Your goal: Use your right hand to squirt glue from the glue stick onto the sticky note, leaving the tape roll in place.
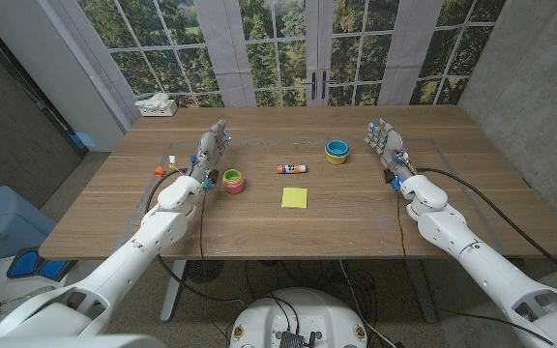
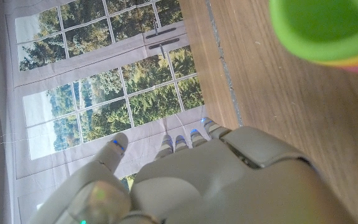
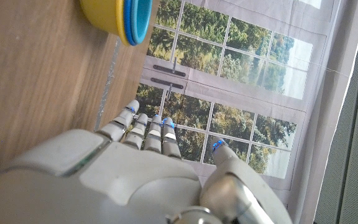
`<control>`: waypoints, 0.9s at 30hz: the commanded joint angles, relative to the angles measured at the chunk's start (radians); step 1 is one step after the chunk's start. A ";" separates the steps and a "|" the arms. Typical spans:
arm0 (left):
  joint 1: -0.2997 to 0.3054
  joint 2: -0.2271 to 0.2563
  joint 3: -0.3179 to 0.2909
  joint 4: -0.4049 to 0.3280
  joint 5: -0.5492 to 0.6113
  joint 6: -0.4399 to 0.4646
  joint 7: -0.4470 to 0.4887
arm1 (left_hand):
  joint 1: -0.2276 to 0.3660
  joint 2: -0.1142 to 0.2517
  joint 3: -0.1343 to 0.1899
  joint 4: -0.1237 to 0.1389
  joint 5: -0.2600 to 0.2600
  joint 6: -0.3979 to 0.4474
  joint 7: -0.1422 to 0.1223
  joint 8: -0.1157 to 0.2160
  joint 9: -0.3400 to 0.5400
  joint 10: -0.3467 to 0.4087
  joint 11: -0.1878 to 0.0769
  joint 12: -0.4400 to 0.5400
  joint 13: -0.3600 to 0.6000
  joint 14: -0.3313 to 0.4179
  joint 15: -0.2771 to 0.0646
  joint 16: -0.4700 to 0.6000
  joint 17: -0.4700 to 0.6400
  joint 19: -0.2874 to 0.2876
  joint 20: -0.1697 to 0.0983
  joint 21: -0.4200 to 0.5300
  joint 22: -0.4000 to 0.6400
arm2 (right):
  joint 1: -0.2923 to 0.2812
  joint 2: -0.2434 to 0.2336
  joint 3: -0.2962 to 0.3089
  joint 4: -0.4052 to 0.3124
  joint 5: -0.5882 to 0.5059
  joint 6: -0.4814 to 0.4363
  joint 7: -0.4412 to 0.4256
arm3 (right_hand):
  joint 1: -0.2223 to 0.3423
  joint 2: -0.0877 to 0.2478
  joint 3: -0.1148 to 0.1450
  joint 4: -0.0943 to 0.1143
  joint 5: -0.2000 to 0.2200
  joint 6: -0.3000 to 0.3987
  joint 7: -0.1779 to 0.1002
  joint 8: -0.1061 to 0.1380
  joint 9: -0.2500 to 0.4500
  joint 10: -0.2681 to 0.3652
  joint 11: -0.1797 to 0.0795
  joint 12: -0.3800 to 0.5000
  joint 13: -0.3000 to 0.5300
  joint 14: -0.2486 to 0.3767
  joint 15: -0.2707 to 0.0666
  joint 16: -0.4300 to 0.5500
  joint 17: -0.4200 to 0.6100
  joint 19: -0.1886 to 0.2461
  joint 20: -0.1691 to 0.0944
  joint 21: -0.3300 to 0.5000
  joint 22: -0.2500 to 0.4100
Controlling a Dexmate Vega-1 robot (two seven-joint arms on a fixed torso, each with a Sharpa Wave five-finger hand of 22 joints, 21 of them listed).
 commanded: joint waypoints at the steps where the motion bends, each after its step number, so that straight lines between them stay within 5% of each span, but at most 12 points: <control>1: -0.016 -0.020 0.000 0.025 0.029 -0.041 0.035 | 0.001 0.101 0.009 -0.002 0.007 0.002 -0.005 0.006 0.001 -0.046 -0.007 0.013 0.001 -0.054 -0.070 0.009 0.002 0.010 -0.133 0.010 0.005 | -0.018 0.014 0.017 0.007 -0.010 0.037 -0.039 | 0.010 0.028 0.006 -0.004 0.004 0.008 0.002 0.005 0.003 0.008 0.004 0.006 0.004 0.005 -0.055 0.006 0.003 0.009 -0.085 0.001 0.003; 16: -0.043 -0.015 0.027 0.044 0.108 -0.045 0.081 | 0.019 0.085 0.015 -0.038 0.011 0.027 -0.015 0.011 0.002 0.033 0.007 0.029 0.002 0.030 -0.056 0.016 -0.004 0.073 -0.106 0.021 0.004 | -0.010 0.016 0.009 0.018 -0.043 0.039 -0.073 | 0.024 0.026 0.006 -0.022 0.001 0.009 0.006 0.004 0.004 0.014 0.011 0.006 0.003 0.014 -0.038 0.009 -0.004 0.019 -0.070 -0.009 0.003; 23: -0.052 0.022 0.053 0.011 0.206 -0.015 0.139 | 0.058 0.019 -0.009 -0.155 -0.009 0.095 -0.013 0.019 0.004 0.121 -0.002 0.026 0.002 0.170 -0.027 0.016 -0.006 0.218 -0.033 0.040 0.006 | -0.029 0.013 0.007 -0.008 -0.069 0.050 -0.105 | 0.035 0.026 0.007 -0.037 -0.002 0.020 0.011 0.007 0.004 0.023 0.012 0.008 0.003 0.029 -0.022 0.015 -0.009 0.031 -0.052 -0.013 0.004; 27: -0.055 0.032 0.061 0.001 0.230 -0.005 0.152 | 0.067 0.001 -0.018 -0.189 -0.015 0.128 -0.020 0.025 0.005 0.154 -0.005 0.029 0.003 0.196 -0.009 0.014 -0.005 0.238 -0.016 0.038 0.007 | -0.045 0.009 0.006 -0.031 -0.092 0.057 -0.133 | 0.041 0.026 0.006 -0.045 -0.005 0.029 0.015 0.009 0.004 0.032 0.013 0.010 0.002 0.037 -0.014 0.019 -0.011 0.041 -0.034 -0.016 0.004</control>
